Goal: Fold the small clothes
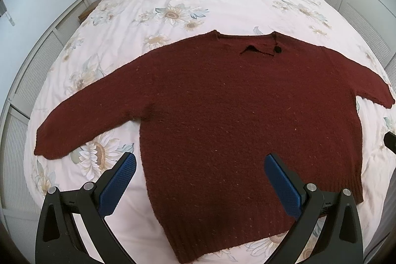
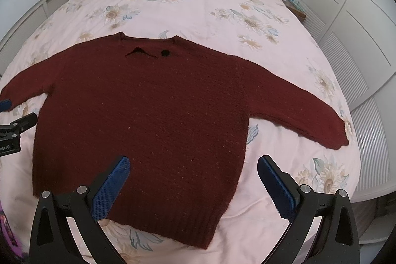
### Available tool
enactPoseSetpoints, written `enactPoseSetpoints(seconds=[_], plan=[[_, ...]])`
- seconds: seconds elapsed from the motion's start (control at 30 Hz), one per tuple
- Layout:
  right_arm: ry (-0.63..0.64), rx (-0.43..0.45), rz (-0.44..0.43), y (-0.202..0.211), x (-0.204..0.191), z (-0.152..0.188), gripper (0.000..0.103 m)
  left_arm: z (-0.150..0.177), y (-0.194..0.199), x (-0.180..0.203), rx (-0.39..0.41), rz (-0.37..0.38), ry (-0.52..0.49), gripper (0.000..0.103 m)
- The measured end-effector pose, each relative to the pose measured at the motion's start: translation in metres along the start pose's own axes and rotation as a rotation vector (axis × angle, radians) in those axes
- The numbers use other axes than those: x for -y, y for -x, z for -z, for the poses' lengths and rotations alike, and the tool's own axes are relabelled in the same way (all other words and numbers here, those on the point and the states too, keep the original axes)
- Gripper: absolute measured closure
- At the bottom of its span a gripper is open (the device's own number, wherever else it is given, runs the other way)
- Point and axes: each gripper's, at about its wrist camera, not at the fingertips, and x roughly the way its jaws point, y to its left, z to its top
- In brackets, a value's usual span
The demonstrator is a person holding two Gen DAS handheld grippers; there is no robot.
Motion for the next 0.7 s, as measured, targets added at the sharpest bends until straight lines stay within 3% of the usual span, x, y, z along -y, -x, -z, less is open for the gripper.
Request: enactPoseSetpoints(seconds=[0.7], plan=[[-0.011, 0.002, -0.003, -0.0034, 0.0027, 0.0021, 0.000, 0.0015, -0.0007, 0.0050, -0.008, 0.002, -0.009, 0.001]])
